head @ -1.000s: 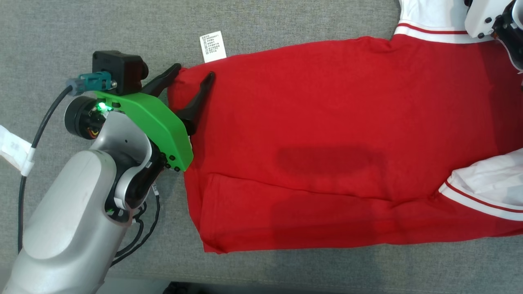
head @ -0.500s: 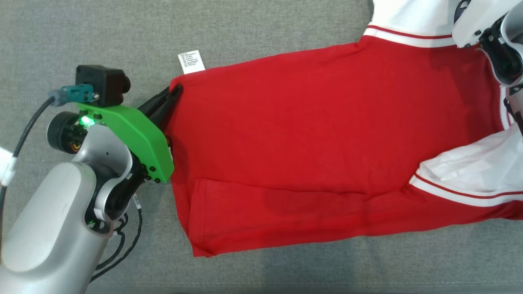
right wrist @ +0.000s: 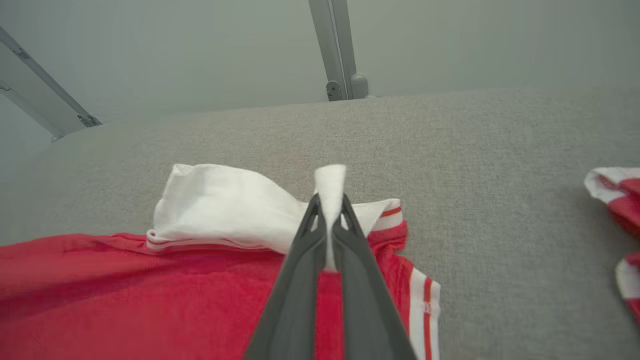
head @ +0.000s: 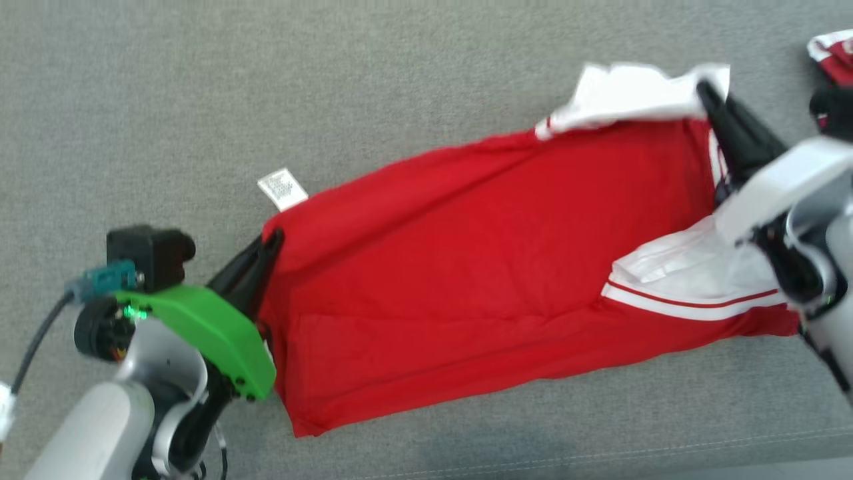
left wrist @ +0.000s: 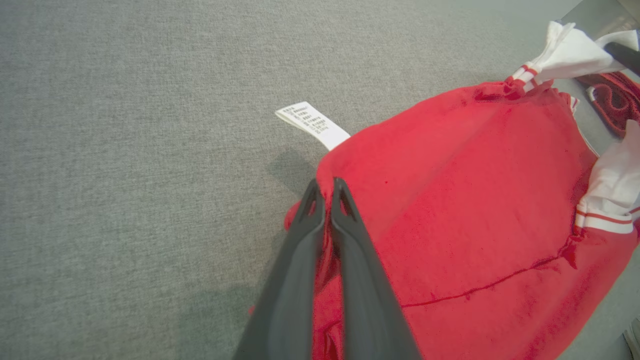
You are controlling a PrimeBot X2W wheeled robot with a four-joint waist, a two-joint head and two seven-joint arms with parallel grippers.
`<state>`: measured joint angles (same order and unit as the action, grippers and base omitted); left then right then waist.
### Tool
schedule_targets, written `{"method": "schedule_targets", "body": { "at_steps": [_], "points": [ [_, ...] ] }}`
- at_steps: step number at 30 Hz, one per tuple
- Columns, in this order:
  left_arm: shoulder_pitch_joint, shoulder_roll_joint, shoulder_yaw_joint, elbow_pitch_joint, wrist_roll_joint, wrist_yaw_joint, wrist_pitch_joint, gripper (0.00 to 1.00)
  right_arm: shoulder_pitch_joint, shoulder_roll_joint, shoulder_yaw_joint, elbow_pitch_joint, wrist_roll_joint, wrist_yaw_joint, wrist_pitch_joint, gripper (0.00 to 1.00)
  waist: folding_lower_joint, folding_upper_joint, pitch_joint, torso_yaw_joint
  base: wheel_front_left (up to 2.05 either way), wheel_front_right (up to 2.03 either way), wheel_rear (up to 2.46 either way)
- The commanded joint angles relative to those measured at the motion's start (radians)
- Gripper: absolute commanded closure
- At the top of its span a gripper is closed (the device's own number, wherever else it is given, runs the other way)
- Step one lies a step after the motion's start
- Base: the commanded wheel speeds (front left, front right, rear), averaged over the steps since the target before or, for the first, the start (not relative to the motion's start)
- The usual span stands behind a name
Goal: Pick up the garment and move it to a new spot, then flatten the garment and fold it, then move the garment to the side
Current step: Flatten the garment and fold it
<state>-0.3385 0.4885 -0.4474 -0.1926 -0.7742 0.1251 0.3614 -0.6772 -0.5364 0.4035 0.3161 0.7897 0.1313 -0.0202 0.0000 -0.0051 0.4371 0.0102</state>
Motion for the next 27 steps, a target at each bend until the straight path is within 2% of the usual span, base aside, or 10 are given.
{"method": "schedule_targets", "body": {
  "at_steps": [1, 7, 14, 17, 18, 19, 23, 27],
  "points": [
    [0.051, 0.009, 0.008, -0.014, -0.017, 0.018, -0.017, 1.0, 0.068, 0.004, -0.012, -0.028, 0.008, -0.001, -0.001, 1.0, 0.0, 0.0051, -0.062, -0.048, 0.0, 0.0, 0.0],
    [0.204, -0.004, 0.019, -0.011, -0.014, 0.061, -0.09, 1.0, 0.291, 0.05, -0.096, -0.112, 0.007, -0.001, 0.002, 1.0, 0.0, 0.0051, -0.094, -0.064, 0.0, 0.0, 0.0],
    [0.263, -0.054, 0.021, 0.073, -0.011, 0.048, -0.201, 1.0, 0.376, 0.109, -0.138, -0.091, -0.065, -0.001, 0.019, 1.0, 0.0, 0.0051, -0.107, -0.068, 0.0, 0.0, 0.0],
    [0.279, -0.061, 0.018, 0.109, 0.004, 0.041, -0.243, 0.56, 0.384, 0.125, -0.147, -0.081, -0.09, -0.001, 0.021, 0.98, 0.0, 0.0051, -0.123, -0.066, 0.0, 0.0, 0.0],
    [0.289, -0.063, 0.009, 0.118, 0.007, 0.038, -0.248, 0.04, 0.384, 0.127, -0.147, -0.082, -0.1, -0.001, 0.023, 0.58, 0.0, 0.0051, -0.129, -0.066, 0.0, 0.0, 0.0],
    [0.298, -0.063, 0.0, 0.126, 0.012, 0.036, -0.25, 0.0, 0.385, 0.127, -0.148, -0.083, -0.108, -0.001, 0.021, 0.0, 0.0, 0.0051, -0.134, -0.066, 0.0, 0.0, 0.0],
    [0.333, -0.061, -0.027, 0.149, 0.047, 0.047, -0.284, 0.0, 0.397, 0.122, -0.166, -0.089, -0.136, -0.001, 0.026, 0.0, 0.0, 0.0051, -0.161, -0.064, 0.0, 0.0, 0.0],
    [0.367, -0.084, -0.01, 0.163, 0.1, 0.106, -0.38, 0.0, 0.415, 0.112, -0.2, -0.112, -0.157, -0.001, 0.035, 0.0, 0.0, 0.0051, -0.183, -0.06, 0.0, 0.0, 0.0]
  ]
}}
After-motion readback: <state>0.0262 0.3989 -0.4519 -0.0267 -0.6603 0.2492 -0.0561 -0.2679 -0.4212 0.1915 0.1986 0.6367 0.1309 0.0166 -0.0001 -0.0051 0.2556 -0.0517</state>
